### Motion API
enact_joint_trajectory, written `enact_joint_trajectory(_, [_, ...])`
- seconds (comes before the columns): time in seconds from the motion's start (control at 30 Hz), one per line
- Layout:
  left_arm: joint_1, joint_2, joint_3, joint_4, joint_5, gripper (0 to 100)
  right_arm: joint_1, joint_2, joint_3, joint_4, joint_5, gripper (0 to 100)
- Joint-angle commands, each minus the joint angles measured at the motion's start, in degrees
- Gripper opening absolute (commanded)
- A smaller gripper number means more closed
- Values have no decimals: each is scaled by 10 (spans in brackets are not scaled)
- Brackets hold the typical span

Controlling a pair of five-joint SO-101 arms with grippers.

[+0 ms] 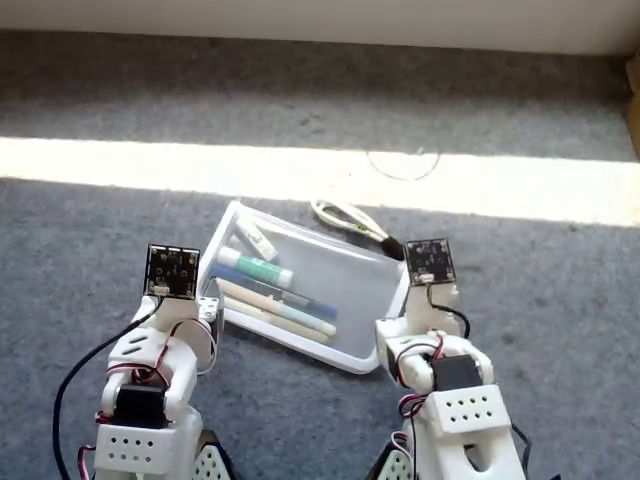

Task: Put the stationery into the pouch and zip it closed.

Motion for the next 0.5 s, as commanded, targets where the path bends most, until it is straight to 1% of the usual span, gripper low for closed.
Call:
enact_joint_trajectory(0.0, [-5, -5, 13, -13, -4, 109, -3, -1, 17, -30, -4, 6])
enact_joint_trajectory(0.27, [-5, 0, 13, -8, -4, 107, -3, -1, 85, -87, -4, 6])
enact_joint_trajectory(0.47, [11, -1, 13, 39, -4, 108, -3, -1, 95, -90, -3, 6])
